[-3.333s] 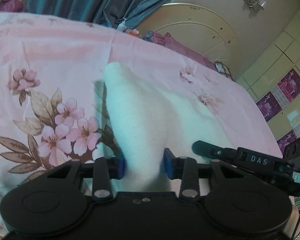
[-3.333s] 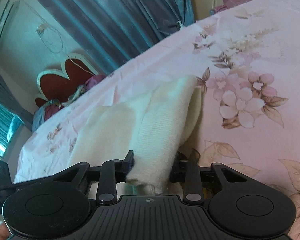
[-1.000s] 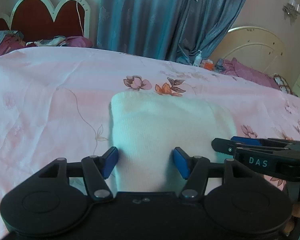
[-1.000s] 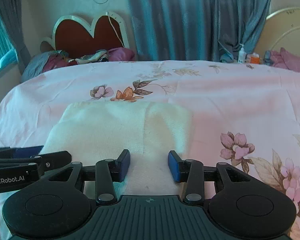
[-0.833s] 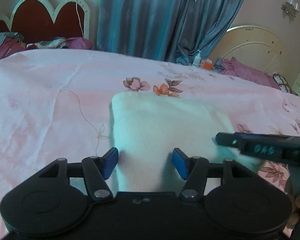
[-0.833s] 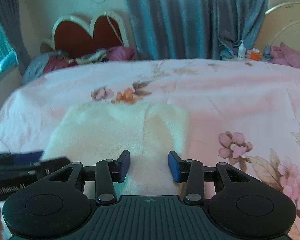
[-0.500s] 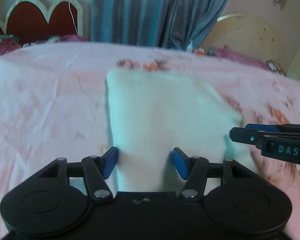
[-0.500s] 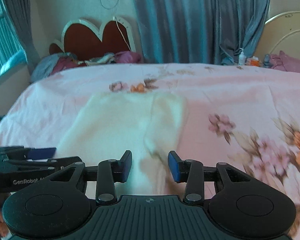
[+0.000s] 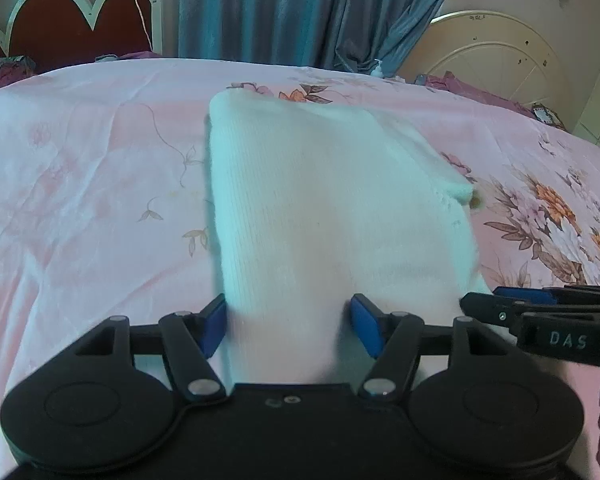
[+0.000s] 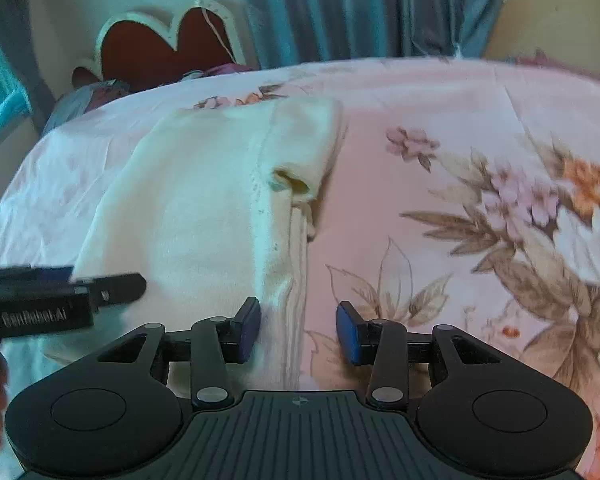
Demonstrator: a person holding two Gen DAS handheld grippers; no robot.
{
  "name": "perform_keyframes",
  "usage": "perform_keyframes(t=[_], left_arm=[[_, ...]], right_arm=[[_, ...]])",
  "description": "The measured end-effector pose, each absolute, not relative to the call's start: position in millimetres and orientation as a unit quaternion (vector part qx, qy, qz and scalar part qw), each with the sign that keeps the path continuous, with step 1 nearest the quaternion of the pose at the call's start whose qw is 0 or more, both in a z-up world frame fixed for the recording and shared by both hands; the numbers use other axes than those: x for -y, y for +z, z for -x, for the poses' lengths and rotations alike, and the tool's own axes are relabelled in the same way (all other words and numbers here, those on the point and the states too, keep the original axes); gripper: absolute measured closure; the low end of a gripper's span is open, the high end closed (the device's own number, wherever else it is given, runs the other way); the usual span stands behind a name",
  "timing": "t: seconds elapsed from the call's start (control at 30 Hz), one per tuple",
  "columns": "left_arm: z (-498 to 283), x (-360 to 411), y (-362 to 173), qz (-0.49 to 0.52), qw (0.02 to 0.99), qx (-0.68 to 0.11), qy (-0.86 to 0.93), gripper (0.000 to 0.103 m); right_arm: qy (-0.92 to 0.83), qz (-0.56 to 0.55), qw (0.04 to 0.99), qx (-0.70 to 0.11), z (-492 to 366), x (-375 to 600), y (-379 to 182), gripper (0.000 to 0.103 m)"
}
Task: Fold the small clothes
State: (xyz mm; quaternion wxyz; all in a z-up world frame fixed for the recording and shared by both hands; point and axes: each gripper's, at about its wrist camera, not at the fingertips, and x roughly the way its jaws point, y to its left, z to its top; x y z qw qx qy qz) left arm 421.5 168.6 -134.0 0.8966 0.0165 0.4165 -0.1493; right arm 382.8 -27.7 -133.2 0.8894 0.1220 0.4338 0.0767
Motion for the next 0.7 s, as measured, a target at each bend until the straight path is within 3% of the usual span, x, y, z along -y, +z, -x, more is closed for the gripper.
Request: perform_keyframes(t=[0.17,0.47,0.5,0.7], left_arm=[[-423,-168,-133,-0.017,0.894,-0.421,-0.152,0.036],[-426,-166,-137,-0.018,0.891,-0.43,-0.145,0.008],[-426,-165,-137,-0.021,0.891,-0.432,-0.14,0.0],[-426,-163,-139,-0.02,0.888,-0.442,-0.122,0.0]], right_arm=[[0.083,-0.118,0.884,-0.444,-376,25,-133,0.062],[0.08,-0.132,0.88,-0.449,-373,23,-135,0.062],[0.079,-0.129,0.881,-0.448,-373,22,-135,0.062],[0.079,-0.127,0.886,-0.439,-370,22,-136,0.062]])
